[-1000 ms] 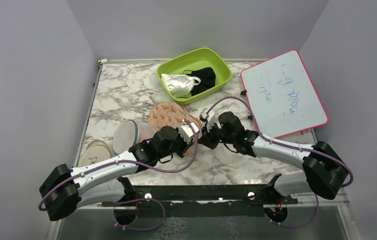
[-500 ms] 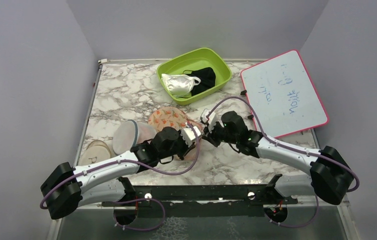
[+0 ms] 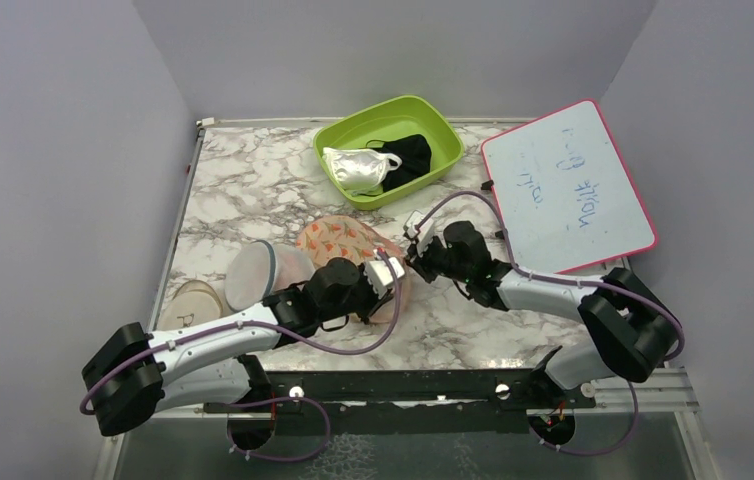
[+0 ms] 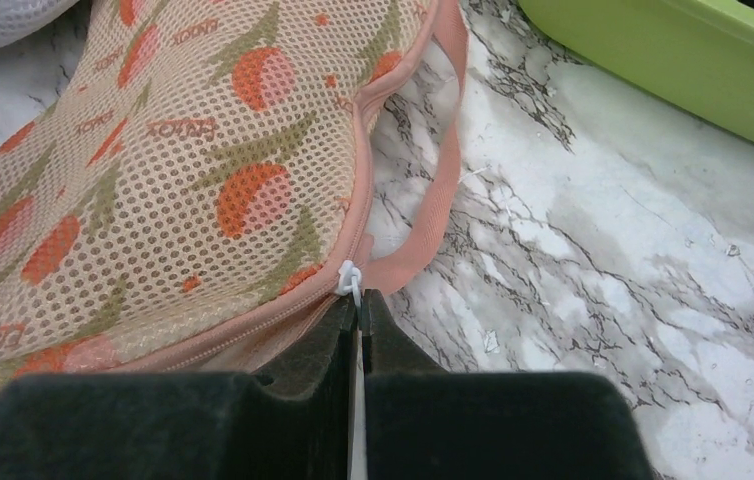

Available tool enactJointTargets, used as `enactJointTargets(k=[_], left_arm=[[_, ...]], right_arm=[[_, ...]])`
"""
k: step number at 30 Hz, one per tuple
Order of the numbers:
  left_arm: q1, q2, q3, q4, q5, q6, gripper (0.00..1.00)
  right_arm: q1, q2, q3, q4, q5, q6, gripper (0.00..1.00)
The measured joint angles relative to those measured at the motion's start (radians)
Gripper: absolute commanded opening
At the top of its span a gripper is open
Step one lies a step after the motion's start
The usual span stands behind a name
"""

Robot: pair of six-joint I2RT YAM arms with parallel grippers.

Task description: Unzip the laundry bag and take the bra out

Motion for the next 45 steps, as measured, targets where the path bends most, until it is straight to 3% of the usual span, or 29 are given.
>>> enactJointTargets(k=[2, 7, 10, 12, 14, 16, 24, 29, 39, 45], left_arm=[[-0.003, 0.008, 0.0, 0.003, -0.013, -0.011, 0.02], [-0.01, 0.059, 0.013, -0.001, -0.073, -0.098, 0.37], [-0.01, 0.064, 0.011, 0.018, -0.109, -0.169, 0.46], [-0.01, 0.063, 0.004, 0.059, -0.127, -0.216, 0.57], [-0.01, 0.063, 0.002, 0.09, -0.136, -0.252, 0.59], [-0.01, 0.064, 0.003, 0.111, -0.143, -0.279, 0.57], [-0.01, 0.111, 0.048, 0.114, -0.203, -0.288, 0.32], [-0.01, 0.115, 0.077, 0.108, -0.23, -0.248, 0.02], [-0.017, 0.115, 0.09, 0.087, -0.179, -0.075, 0.0], [-0.055, 0.023, 0.071, 0.08, -0.127, 0.029, 0.0]], right_arm=[[-0.004, 0.0, 0.0, 0.006, -0.008, 0.0, 0.01], [-0.01, -0.024, 0.0, -0.01, -0.068, 0.057, 0.01], [-0.011, -0.082, -0.015, -0.03, -0.102, 0.103, 0.01], [-0.011, -0.126, -0.026, -0.047, -0.12, 0.119, 0.01], [-0.011, -0.161, -0.039, -0.055, -0.138, 0.127, 0.01], [-0.011, -0.184, -0.049, -0.06, -0.153, 0.137, 0.01], [-0.011, -0.206, -0.108, -0.07, -0.185, 0.17, 0.01], [-0.011, -0.206, -0.108, -0.077, -0.2, 0.17, 0.01], [-0.011, -0.206, -0.097, -0.121, -0.188, 0.168, 0.01], [-0.016, -0.172, -0.063, -0.153, -0.177, 0.174, 0.01]])
